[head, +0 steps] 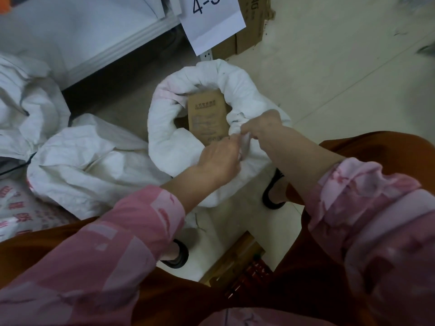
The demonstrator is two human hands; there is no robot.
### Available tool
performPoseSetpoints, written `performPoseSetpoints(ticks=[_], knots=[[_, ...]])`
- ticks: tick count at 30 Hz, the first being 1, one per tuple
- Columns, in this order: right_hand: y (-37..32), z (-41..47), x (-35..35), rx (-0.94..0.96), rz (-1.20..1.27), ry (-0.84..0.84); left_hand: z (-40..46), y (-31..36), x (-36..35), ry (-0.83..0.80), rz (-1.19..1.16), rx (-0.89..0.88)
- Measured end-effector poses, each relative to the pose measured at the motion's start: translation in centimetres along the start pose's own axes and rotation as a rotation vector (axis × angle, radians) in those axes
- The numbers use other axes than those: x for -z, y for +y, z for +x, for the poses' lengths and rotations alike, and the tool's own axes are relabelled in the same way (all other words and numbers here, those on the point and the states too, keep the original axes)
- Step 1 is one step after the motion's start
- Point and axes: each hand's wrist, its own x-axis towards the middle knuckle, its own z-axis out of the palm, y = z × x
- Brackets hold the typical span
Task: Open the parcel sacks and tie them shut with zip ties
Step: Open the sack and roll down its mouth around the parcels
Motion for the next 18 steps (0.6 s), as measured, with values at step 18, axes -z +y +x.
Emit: performPoseSetpoints(ticks=[18], knots=[[-0.7,-1.2,3.0,0.319,-0.35,0.254,5.7,-1.1,-1.0,0.178,0.082,0.31]])
